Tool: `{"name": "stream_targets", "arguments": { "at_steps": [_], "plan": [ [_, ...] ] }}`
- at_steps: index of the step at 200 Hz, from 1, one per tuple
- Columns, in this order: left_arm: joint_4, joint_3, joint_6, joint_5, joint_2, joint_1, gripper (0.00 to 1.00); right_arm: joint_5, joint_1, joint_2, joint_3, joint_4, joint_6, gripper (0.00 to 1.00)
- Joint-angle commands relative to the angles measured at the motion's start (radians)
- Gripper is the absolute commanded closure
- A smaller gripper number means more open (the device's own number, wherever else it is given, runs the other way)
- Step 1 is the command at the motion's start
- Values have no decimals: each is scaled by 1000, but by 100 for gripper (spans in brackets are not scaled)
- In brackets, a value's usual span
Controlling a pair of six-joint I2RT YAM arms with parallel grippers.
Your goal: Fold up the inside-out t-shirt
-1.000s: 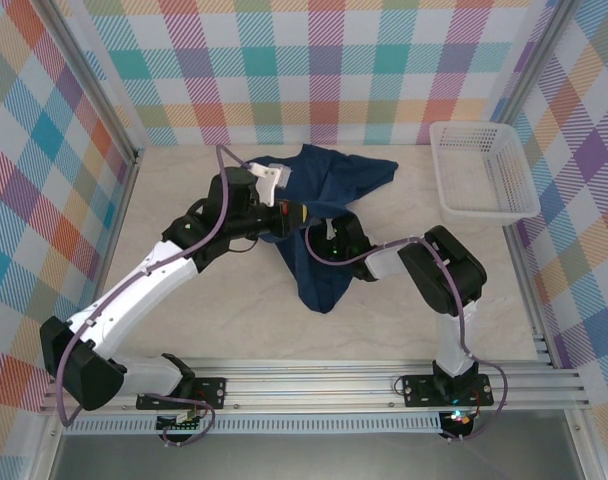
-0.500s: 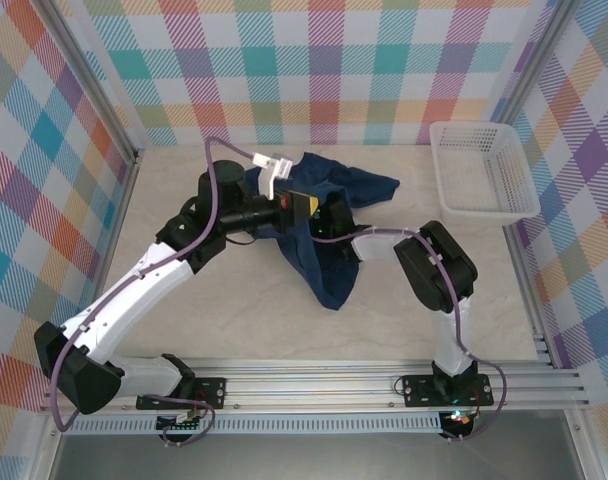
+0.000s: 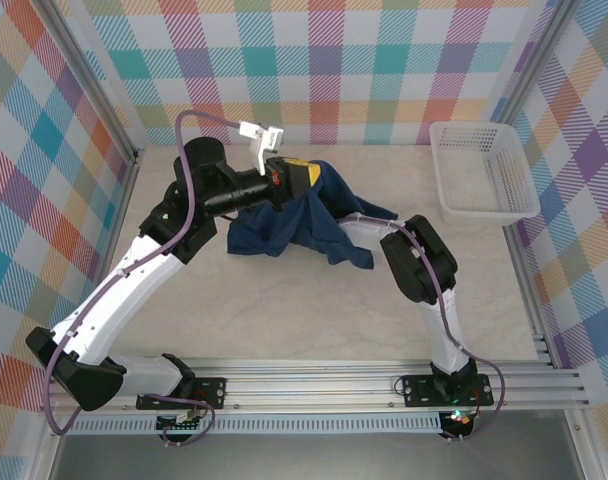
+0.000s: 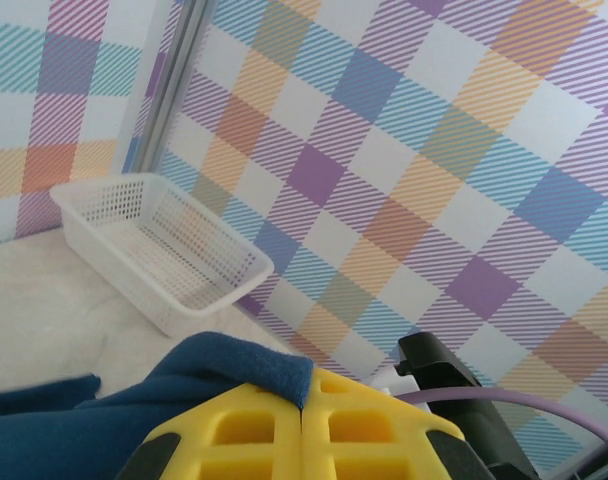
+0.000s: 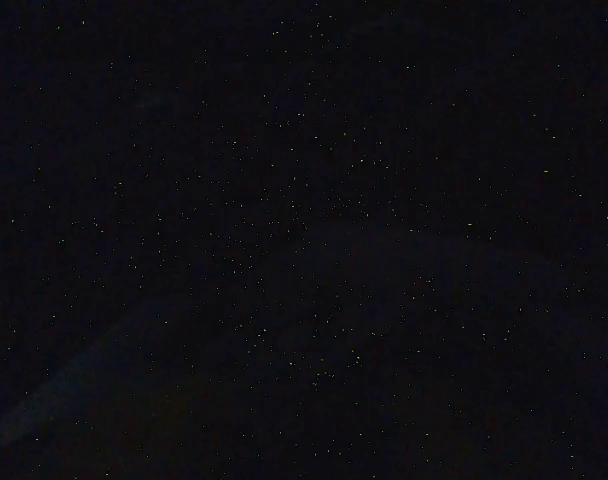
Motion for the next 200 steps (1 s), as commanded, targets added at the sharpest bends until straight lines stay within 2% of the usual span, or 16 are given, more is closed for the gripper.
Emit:
{"name": "stream_targets", "arguments": {
  "at_steps": [1, 39, 48, 80, 124, 148, 175, 200],
  "plan": [
    [8, 69, 52, 2, -1, -17, 100, 24, 6, 29, 52, -132, -30, 49],
    [-32, 128, 98, -15, -5, -17, 100, 26, 4, 57, 115, -243, -52, 41],
    [-42, 131, 105, -20, -8, -16, 100, 25, 5, 62, 126, -255, -60, 33],
    [-61, 132, 128, -46, -25, -16, 100, 24, 1, 81, 164, -309, -82, 24],
    [-58, 124, 135, -67, -41, -14, 100, -8, -11, 133, 235, -393, -103, 22],
    [-64, 102, 140, -173, -65, -12, 100, -42, -11, 144, 227, -432, -104, 31],
    [-68, 59, 131, -327, -90, -2, 100, -124, -11, 98, 89, -368, -60, 59],
    [-66, 21, 105, -451, -107, 34, 100, -183, -13, 86, 41, -344, -52, 82]
  ]
}}
